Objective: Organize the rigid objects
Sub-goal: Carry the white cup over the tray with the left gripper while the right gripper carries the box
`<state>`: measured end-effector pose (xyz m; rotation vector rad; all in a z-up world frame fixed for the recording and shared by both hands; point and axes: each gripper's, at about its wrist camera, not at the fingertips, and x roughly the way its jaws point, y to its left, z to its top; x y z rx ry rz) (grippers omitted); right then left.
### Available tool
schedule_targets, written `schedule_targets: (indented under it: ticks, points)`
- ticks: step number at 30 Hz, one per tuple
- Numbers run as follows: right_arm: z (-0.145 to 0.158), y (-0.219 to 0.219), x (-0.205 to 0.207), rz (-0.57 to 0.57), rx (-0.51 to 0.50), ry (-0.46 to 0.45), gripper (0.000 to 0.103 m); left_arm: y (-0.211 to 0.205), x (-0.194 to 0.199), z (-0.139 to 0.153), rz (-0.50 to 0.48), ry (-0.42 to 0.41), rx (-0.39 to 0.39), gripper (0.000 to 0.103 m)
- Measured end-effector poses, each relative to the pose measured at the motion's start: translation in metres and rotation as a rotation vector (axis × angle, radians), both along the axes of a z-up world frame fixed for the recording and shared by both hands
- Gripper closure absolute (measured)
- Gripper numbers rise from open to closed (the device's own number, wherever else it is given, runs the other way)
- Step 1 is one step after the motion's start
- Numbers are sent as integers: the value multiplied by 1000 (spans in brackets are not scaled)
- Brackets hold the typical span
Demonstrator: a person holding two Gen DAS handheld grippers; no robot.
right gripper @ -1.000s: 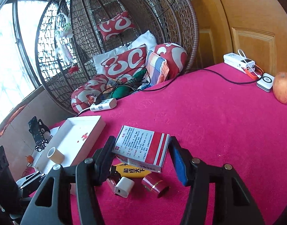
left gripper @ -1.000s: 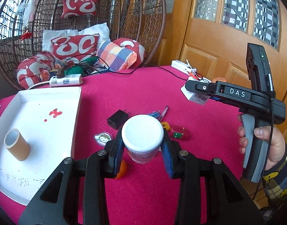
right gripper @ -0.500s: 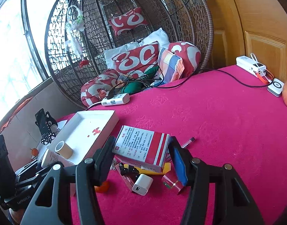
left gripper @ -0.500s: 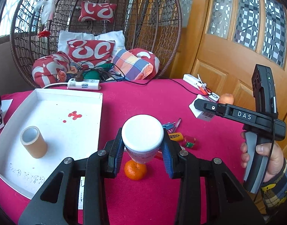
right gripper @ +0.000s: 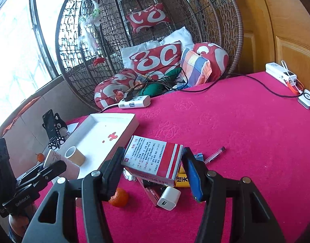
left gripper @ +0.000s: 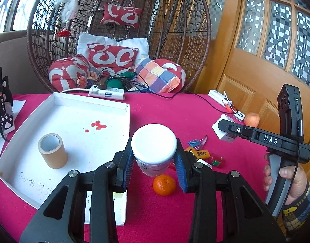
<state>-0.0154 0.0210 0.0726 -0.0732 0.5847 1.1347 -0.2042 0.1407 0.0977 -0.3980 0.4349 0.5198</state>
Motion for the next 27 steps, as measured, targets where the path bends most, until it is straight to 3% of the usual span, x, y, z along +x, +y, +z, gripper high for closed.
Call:
schedule_targets:
  ticks: [14,27]
  points:
    - [7,25,-18,63,-28,-35,46,22,-27,-1,83,-25,-22,67]
    - [22,74,-52,178,-42,-88,46,66,-91,16,278,-78,-7,67]
